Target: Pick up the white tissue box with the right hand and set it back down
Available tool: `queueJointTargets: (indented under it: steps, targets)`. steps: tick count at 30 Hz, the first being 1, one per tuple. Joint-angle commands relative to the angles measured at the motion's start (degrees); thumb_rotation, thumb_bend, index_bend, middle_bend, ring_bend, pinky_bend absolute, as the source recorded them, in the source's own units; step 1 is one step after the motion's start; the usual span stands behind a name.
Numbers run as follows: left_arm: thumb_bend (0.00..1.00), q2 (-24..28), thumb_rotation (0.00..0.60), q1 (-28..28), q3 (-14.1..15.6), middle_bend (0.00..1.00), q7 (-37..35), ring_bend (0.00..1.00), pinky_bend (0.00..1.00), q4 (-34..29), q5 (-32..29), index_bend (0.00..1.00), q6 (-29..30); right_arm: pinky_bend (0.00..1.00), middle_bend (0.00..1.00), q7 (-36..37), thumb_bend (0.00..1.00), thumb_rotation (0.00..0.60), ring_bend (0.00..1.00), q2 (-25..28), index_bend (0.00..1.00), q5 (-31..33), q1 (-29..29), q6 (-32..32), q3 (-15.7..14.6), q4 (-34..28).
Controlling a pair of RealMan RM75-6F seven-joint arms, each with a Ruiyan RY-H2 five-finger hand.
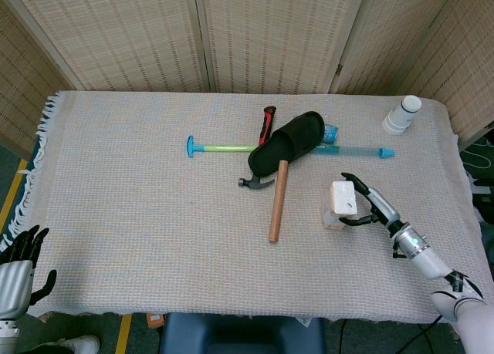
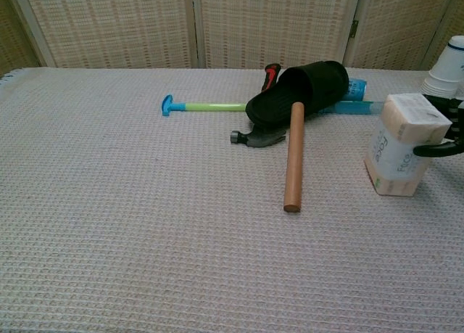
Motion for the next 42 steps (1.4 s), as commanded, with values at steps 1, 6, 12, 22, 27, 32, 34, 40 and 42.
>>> queueJointTargets:
  steps: [1, 6, 12, 22, 27, 32, 34, 40, 42]
  targets:
    - [0.40, -0.04, 0.600, -0.01, 0.01, 0.00, 0.10, 0.00, 0.17, 0.01, 0.01, 0.07, -0.01, 0.00, 0.04, -1.43, 0.13, 0.600, 0.00, 1.36, 0.00, -0.16, 0.36, -1.12, -0.63, -1.95]
    - [0.40, -0.03, 0.600, 0.00, 0.00, 0.00, 0.18, 0.00, 0.17, -0.06, -0.08, 0.07, 0.01, 0.00, 0.00, -5.10, 0.13, 0.600, 0.00, 4.99, 0.00, -0.15, 0.40, 0.00, -0.65, -6.92]
    - [0.40, 0.08, 0.600, 0.06, 0.18, 0.00, 0.12, 0.00, 0.17, -0.20, 0.22, 0.07, 0.03, 0.00, 0.00, -22.49, 0.13, 0.600, 0.00, 16.40, 0.00, 1.01, 0.16, 4.29, 1.72, -23.88]
    - [0.40, 0.25, 0.600, 0.43, 0.23, 0.00, 0.13, 0.00, 0.17, -0.54, 0.78, 0.07, 0.85, 0.00, 0.00, -74.30, 0.13, 0.600, 0.00, 34.55, 0.00, 18.70, -0.93, -0.73, 9.23, -64.58]
    - [0.40, 0.39, 0.600, 0.57, 0.24, 0.00, 0.03, 0.00, 0.17, -0.66, 0.94, 0.07, 1.09, 0.00, 0.00, -86.23, 0.13, 0.600, 0.00, 38.47, 0.00, 26.33, 1.00, -6.39, 10.09, -72.11]
    - [0.40, 0.46, 0.600, 0.57, 0.22, 0.00, 0.11, 0.00, 0.17, -0.72, 0.68, 0.07, 0.92, 0.00, 0.00, -93.37, 0.13, 0.600, 0.00, 39.85, 0.00, 34.22, 3.64, -12.00, 10.75, -75.29]
    - [0.40, 0.48, 0.600, 0.54, 0.14, 0.00, 0.09, 0.00, 0.17, -0.74, 0.55, 0.07, 0.88, 0.00, 0.00, -95.24, 0.13, 0.600, 0.00, 39.84, 0.00, 36.22, 4.20, -12.74, 10.93, -75.50]
    - [0.40, 0.40, 0.600, 0.51, 0.08, 0.00, 0.09, 0.00, 0.17, -0.62, 0.51, 0.07, 0.85, 0.00, 0.00, -100.75, 0.13, 0.600, 0.00, 38.37, 0.00, 43.21, 6.86, -16.09, 11.20, -74.14]
    - [0.40, 0.34, 0.600, 0.49, 0.02, 0.00, 0.15, 0.00, 0.17, -0.62, 0.43, 0.07, 0.85, 0.00, 0.00, -101.92, 0.13, 0.600, 0.00, 37.67, 0.00, 44.80, 7.81, -17.35, 11.24, -73.52]
